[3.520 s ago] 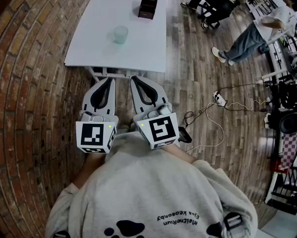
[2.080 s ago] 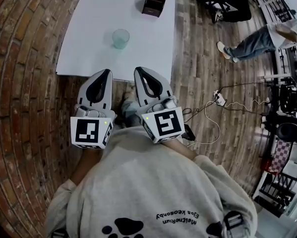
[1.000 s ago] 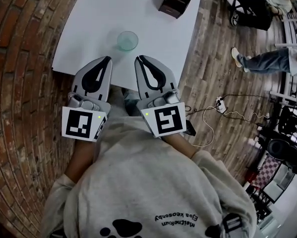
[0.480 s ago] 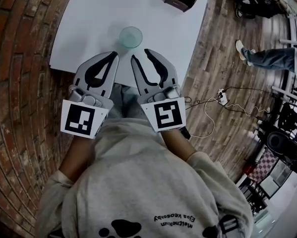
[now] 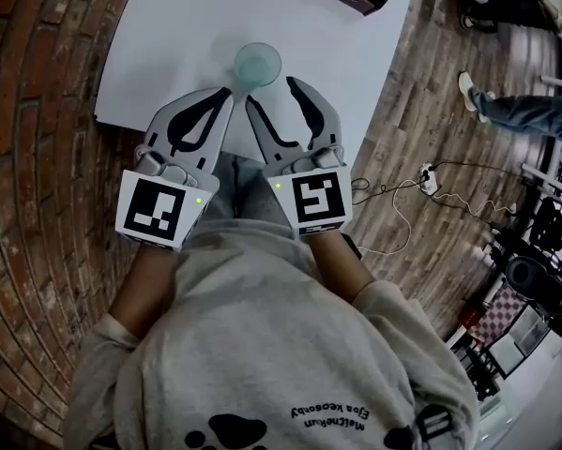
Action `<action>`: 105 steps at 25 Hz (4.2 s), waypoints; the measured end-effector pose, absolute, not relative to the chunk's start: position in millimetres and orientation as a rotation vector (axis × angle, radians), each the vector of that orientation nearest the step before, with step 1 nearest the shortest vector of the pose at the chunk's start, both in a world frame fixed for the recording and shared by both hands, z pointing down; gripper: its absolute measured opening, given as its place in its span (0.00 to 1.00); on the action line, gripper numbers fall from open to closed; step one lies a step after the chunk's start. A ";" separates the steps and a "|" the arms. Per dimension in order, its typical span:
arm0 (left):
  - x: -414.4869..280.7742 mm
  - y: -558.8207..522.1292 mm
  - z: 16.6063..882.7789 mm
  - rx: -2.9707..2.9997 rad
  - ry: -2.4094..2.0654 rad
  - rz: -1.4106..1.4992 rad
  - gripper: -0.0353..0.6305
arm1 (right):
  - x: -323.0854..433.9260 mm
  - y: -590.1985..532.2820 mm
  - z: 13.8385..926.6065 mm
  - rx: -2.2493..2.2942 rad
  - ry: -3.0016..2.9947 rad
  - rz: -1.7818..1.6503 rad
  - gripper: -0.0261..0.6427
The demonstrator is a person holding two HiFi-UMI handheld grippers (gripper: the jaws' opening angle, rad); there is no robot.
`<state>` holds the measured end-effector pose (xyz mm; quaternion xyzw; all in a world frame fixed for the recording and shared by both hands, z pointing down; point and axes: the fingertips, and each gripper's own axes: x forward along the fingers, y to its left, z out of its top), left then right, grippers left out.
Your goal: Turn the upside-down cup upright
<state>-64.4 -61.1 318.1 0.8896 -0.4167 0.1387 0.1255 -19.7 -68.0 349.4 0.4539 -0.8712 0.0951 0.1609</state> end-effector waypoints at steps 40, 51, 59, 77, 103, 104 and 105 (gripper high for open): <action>-65.8 -75.0 351.3 2.504 -1.183 0.538 0.07 | -33.6 -112.9 424.3 1.210 -2.374 0.345 0.61; -77.9 -76.7 353.4 2.481 -1.212 0.535 0.07 | -43.1 -120.2 437.8 1.214 -2.342 0.293 0.65; -81.0 -75.4 354.7 2.461 -1.221 0.525 0.07 | -43.1 -126.3 437.0 1.219 -2.336 0.241 0.64; -78.9 -74.5 352.7 2.462 -1.229 0.514 0.07 | -35.0 -129.6 424.4 1.310 -2.527 0.457 0.61; -73.0 -70.3 349.9 2.480 -1.222 0.516 0.07 | -21.4 -124.3 420.4 1.220 -2.928 1.802 0.61; -73.2 -70.5 349.8 2.479 -1.222 0.516 0.07 | -23.0 -124.1 419.4 1.197 -2.939 1.829 0.61; -73.2 -70.8 349.6 2.479 -1.223 0.517 0.07 | -24.2 -124.2 418.1 1.174 -2.950 1.859 0.61</action>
